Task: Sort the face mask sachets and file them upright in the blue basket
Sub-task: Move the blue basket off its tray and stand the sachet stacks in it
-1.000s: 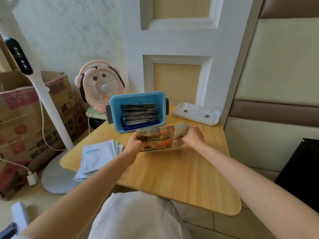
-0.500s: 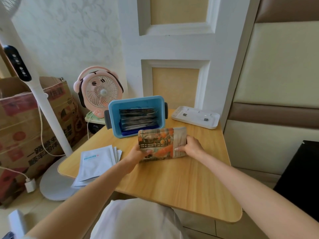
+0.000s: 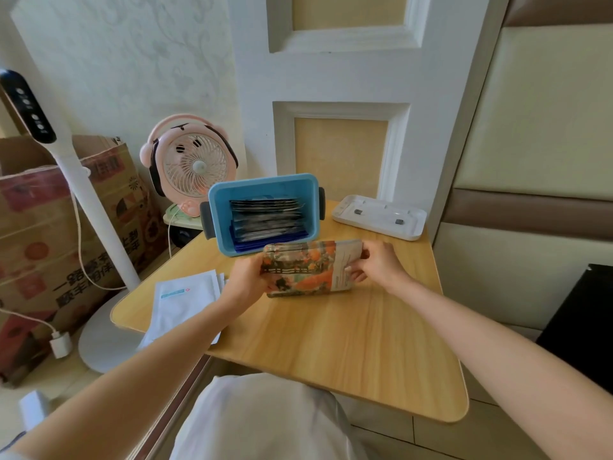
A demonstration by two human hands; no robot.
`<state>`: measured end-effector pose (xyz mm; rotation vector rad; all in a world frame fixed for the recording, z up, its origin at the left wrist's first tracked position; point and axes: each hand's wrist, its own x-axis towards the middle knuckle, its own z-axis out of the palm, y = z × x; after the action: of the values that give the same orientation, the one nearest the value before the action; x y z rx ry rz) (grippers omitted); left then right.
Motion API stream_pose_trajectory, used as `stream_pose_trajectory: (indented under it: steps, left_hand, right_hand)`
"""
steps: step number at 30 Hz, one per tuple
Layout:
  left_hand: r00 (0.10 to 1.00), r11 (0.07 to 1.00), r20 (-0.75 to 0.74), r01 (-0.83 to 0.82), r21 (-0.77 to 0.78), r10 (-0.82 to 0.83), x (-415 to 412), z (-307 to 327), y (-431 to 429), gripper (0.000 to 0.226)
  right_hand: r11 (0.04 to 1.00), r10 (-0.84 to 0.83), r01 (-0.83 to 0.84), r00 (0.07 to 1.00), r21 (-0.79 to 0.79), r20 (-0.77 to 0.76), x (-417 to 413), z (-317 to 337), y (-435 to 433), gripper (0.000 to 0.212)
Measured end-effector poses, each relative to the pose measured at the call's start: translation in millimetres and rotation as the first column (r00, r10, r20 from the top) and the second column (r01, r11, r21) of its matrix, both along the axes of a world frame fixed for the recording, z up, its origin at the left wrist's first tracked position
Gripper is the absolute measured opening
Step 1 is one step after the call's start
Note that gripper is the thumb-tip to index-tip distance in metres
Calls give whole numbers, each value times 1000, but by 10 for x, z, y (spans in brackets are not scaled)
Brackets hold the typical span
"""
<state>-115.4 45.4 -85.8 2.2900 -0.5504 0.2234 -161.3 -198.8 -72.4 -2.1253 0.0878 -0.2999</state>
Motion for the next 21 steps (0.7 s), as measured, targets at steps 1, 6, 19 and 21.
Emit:
stream_pose_trajectory:
  steps: [1,6,19,21]
  left_hand:
    - [998,1000,55,-14,-7,14,26,41,18,24]
    - [948,994,298,-108,-20,109,317,402,154,11]
    - [900,983,418,-168,80,120,970,481,325,20]
    - [906,983,407,-164,77,119,1056,453,310,22]
  right_hand:
    - [1000,1,-2,998,3,61,15,28,25,18]
    - [990,-17,72,916,-120,401,318,259,182,9]
    - [944,81,87,876,-319,476,1342,349,327,7]
    - [929,100,77,889,-361,446,1439,310,310,9]
